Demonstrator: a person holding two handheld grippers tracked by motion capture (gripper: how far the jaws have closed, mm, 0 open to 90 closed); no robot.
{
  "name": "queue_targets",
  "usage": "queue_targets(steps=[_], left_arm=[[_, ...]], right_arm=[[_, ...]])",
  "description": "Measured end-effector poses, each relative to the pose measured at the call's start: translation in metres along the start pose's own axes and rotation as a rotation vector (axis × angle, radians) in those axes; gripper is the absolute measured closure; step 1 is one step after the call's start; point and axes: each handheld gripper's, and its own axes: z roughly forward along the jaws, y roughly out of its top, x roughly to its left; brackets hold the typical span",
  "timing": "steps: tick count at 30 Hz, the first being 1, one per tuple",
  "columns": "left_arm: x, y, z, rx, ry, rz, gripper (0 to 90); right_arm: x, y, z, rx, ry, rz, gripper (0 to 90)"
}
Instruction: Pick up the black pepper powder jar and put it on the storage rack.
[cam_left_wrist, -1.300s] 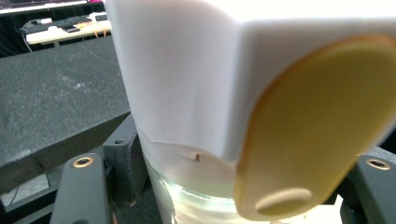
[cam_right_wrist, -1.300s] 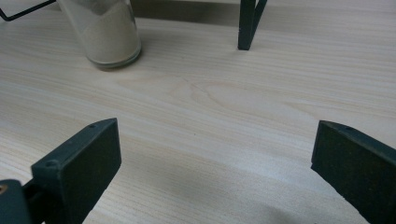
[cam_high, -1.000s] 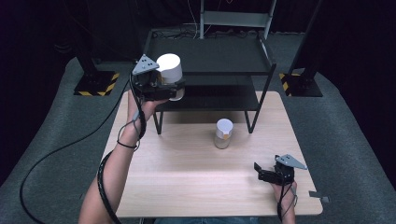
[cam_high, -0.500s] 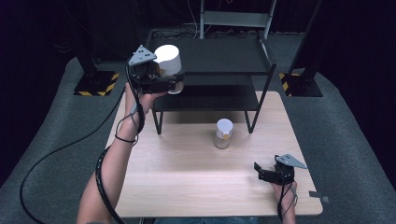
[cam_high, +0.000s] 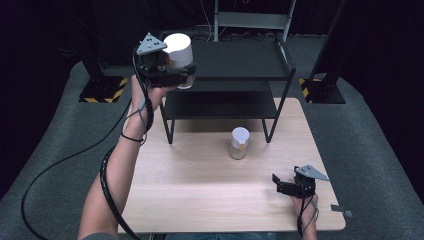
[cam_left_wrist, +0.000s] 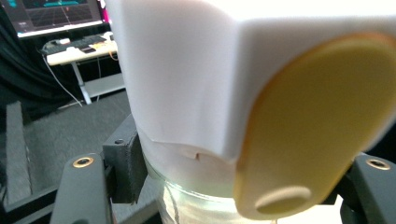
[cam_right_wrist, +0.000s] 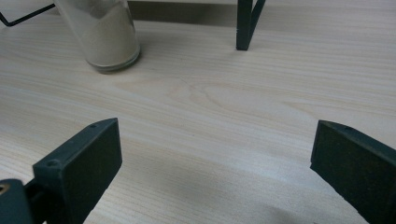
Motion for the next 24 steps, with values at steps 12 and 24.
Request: queue_targets(steps=[12,24], left_arm=[[0.007,0.010,0.018,0.013,0.052,-0.022,30.2],[0.019,0.015,0.040,0.061,0.097,-0.057,30.2]], right_arm=[[0.000,0.001,0.000,0.003,-0.001,-0.003,1.2],[0.000,0.000,0.000,-0.001,0.001,-0.006,1.2]])
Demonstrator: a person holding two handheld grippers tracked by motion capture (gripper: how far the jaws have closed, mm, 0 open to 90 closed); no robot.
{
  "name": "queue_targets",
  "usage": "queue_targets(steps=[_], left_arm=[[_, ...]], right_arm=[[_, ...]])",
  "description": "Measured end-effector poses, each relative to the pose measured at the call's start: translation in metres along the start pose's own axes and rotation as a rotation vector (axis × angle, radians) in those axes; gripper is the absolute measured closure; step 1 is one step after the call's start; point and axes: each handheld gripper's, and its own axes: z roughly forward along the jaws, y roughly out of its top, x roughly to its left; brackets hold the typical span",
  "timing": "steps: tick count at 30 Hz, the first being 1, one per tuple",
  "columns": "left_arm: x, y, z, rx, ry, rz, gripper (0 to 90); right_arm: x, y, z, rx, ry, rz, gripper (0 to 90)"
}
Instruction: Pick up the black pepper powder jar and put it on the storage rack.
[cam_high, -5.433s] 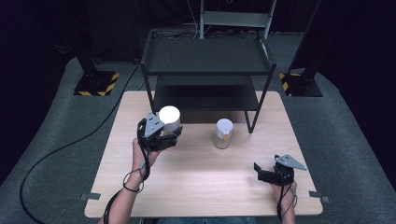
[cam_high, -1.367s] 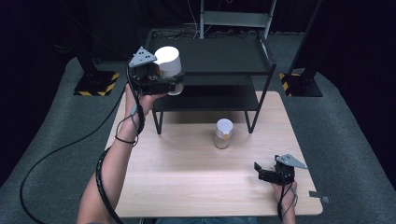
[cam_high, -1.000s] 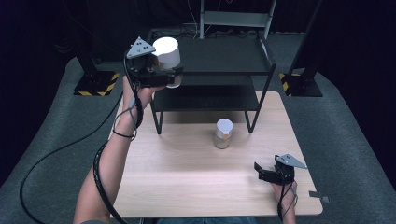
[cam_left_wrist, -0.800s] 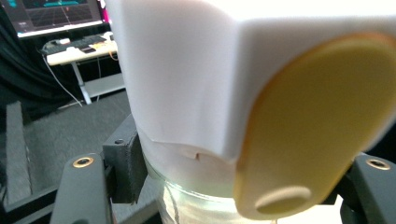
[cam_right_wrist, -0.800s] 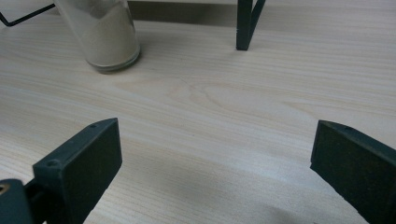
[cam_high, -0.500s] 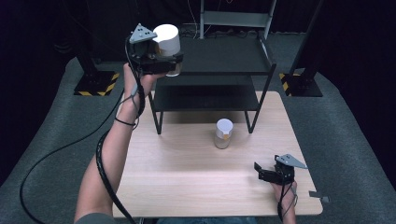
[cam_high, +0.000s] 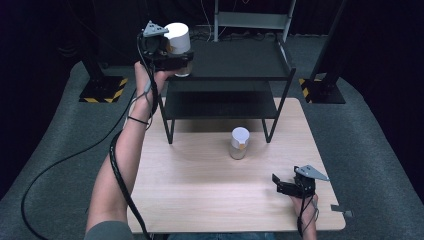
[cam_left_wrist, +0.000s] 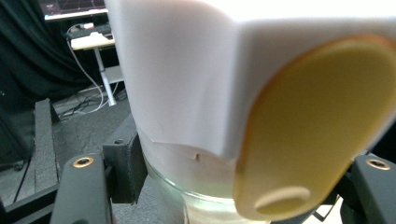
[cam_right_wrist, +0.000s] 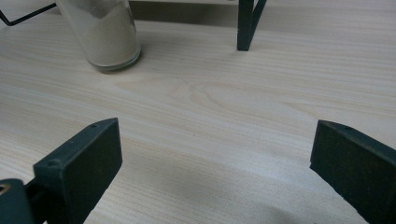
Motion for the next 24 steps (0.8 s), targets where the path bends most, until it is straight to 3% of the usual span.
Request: queue_targets(steps=[10,24], left_arm=[[0.004,0.003,0.013,0.020,0.016,-0.005,30.2],[0.013,0.005,0.021,0.024,-0.005,-0.006,30.1]], right_arm=[[0.000,-0.001,0.000,-0.004,-0.001,-0.001,1.3],[0.000,0.000,0.000,-0.002,-0.001,-0.001,1.3]])
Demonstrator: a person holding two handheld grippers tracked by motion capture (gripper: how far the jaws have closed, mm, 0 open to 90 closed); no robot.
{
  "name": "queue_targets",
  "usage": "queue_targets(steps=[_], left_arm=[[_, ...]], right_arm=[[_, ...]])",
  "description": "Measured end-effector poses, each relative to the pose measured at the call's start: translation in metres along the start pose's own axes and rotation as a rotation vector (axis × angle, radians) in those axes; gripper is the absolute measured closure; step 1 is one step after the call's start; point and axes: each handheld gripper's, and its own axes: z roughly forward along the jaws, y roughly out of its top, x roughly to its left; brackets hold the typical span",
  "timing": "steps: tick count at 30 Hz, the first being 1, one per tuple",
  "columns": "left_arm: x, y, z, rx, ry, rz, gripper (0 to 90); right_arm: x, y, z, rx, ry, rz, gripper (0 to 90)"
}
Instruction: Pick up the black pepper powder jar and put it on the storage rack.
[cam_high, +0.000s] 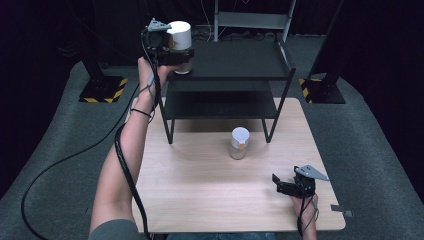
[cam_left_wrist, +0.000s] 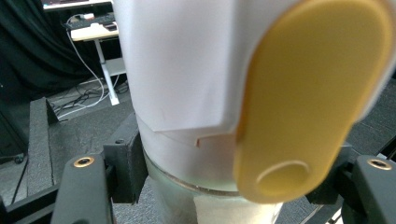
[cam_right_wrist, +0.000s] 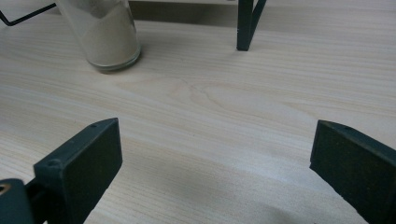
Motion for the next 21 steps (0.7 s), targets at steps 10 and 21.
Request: queue_targets(steps=[10,21], left_arm=[[0.001,-0.001,-0.001,-0.001,-0.003,-0.002,29.9],[-0.008,0.021,-0.008,0.107,0.037,0.026,13.2]], right_arm=[[0.000,0.000,0.000,0.001,0.001,0.002,1.3],[-0.001,0.000,0.000,-0.002,0.006,0.000,1.2]])
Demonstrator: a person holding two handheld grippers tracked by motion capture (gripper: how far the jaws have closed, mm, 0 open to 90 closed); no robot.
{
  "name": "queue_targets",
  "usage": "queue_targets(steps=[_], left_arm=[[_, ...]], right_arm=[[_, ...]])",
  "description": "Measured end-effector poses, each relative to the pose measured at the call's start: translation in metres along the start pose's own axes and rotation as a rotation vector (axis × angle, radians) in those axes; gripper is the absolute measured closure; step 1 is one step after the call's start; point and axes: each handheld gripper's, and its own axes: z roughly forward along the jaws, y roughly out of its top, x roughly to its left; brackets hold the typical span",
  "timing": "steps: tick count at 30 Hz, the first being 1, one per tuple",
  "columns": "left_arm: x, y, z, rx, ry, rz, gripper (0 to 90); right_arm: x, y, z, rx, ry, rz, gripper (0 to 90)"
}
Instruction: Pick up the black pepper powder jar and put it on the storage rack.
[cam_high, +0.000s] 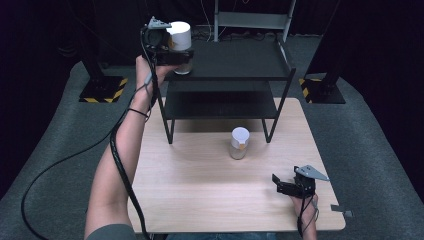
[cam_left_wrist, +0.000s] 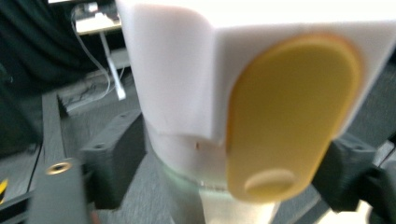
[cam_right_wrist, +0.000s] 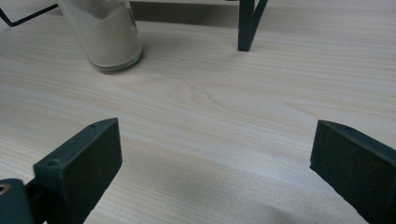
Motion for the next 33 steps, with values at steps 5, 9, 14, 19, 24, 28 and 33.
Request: queue_targets(steps=[5,9,14,19,24,28,33], left_arm=[[-0.005,0.008,-0.017,0.085,0.010,0.041,4.4],[-0.006,0.009,-0.030,0.148,-0.023,0.085,0.1],[-0.017,-0.008,-0.045,0.201,-0.037,0.170,0.1],[-0.028,-0.046,-0.063,0.218,-0.043,0.211,0.1],[-0.036,-0.095,-0.071,0.222,-0.014,0.212,0.1],[-0.050,-0.141,-0.070,0.234,0.073,0.215,0.5],[-0.055,-0.204,-0.061,0.278,0.104,0.149,0.4]], right_arm=[[0.000,0.000,0.000,0.002,-0.001,-0.001,1.2],[0.000,0.000,0.000,0.000,-0.001,0.000,1.2],[0.000,0.000,0.000,0.002,-0.001,0.003,1.1],[0.001,0.002,0.001,0.009,-0.001,-0.001,1.1],[0.001,0.002,0.001,0.012,0.001,-0.002,1.1],[0.001,0.002,0.001,0.010,-0.001,-0.001,1.1],[0.001,0.002,0.001,0.009,-0.003,-0.002,1.0]])
